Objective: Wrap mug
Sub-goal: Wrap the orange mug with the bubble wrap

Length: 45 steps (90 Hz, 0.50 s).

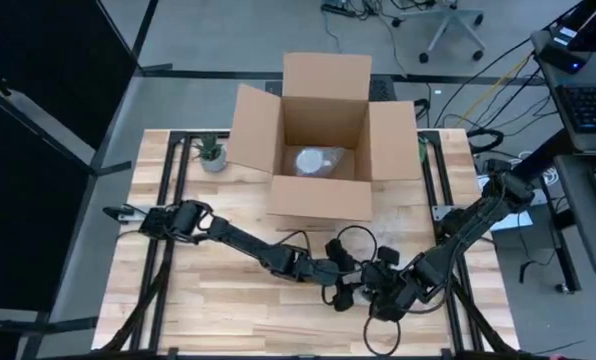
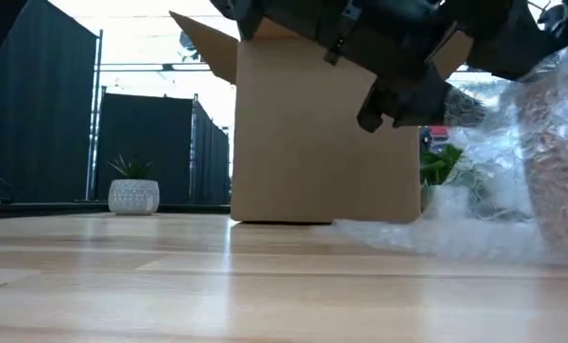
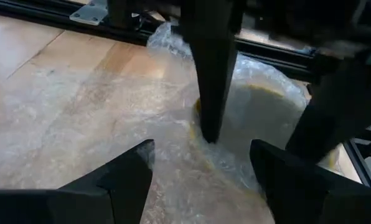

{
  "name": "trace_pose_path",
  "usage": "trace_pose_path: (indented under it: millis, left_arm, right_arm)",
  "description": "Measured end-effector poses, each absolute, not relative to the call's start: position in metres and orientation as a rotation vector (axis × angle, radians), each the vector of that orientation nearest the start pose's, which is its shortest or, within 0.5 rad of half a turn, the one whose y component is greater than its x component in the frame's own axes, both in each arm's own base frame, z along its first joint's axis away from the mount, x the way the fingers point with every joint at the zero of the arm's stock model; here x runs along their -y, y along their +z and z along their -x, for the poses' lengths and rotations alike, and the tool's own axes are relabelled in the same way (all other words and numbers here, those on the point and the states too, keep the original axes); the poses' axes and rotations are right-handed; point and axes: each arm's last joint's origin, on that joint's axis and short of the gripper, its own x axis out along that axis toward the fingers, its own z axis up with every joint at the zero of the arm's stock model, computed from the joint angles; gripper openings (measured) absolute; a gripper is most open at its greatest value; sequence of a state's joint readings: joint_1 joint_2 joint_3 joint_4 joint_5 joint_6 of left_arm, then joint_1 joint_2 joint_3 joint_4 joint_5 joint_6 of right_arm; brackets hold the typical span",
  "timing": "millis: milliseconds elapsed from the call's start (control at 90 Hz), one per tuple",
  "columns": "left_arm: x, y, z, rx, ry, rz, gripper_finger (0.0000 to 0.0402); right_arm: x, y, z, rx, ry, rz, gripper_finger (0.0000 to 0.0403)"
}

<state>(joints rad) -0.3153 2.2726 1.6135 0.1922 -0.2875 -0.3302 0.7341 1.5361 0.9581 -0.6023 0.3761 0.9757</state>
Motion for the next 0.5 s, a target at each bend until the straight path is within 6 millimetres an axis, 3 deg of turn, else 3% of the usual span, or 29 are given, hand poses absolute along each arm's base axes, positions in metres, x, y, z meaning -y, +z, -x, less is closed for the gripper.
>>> trace_pose_path:
  millis: [500]
  left_arm:
    - [0.1479,0.1683,-0.4815,-0.445,0.043,0.188,0.0253]
  right_arm:
    - [-0.1753,0.1873,-0.222,-1.026,-0.203,-0.278,0.0166]
